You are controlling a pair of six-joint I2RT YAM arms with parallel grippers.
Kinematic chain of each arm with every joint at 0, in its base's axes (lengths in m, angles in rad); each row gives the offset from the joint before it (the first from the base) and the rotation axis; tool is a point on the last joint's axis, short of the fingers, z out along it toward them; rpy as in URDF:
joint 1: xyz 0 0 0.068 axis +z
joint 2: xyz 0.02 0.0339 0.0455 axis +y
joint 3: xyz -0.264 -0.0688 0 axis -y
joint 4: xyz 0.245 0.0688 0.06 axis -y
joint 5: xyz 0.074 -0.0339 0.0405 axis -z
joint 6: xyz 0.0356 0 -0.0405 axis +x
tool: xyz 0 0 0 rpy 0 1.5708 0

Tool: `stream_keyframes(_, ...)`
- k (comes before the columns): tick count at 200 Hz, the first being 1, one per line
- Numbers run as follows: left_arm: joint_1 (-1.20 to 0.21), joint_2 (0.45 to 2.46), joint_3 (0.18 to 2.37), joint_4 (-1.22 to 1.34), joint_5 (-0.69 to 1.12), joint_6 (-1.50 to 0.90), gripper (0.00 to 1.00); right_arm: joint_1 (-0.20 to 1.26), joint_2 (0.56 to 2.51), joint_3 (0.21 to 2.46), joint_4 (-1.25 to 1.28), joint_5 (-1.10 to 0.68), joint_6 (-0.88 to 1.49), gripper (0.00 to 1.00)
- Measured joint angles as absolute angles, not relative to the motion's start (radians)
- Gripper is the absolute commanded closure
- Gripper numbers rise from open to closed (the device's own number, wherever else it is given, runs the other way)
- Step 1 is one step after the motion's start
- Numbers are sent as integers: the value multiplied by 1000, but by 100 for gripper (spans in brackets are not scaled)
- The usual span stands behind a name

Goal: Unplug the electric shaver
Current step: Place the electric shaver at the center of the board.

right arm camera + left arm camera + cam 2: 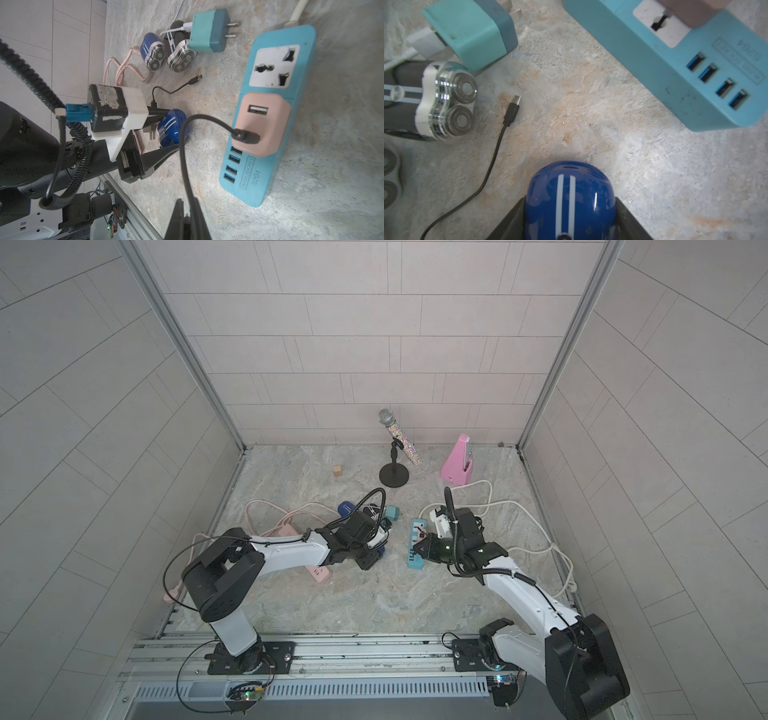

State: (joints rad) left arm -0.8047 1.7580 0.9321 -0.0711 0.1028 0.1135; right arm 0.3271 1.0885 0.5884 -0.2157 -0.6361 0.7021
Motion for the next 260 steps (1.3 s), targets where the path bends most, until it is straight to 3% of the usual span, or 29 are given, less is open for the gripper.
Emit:
stream_keyframes(50,-805,1758,938,-93,112,112,32,349,1089,589,-249,-611,678,82)
stream_keyframes(107,-805,1742,950,-131,130,109,29,371,1089,620,-345,-525,630,56)
stream_keyframes(159,-805,1591,960,-165,172,86,27,429,1105,746,-472,-336,573,48)
stream_keyframes(200,-805,1492,947,-146,231,55,26,509,1250,869,-541,-171,528,45)
stream_keyframes(214,-805,1462,923,-125,253,47,30,525,1309,909,-563,-130,514,45)
stream_keyframes(242,-805,1414,863,-95,285,29,51,541,1417,986,-606,-57,486,44)
stream_keyframes(260,-805,1389,838,-85,307,18,54,543,1454,1004,-623,-16,472,44)
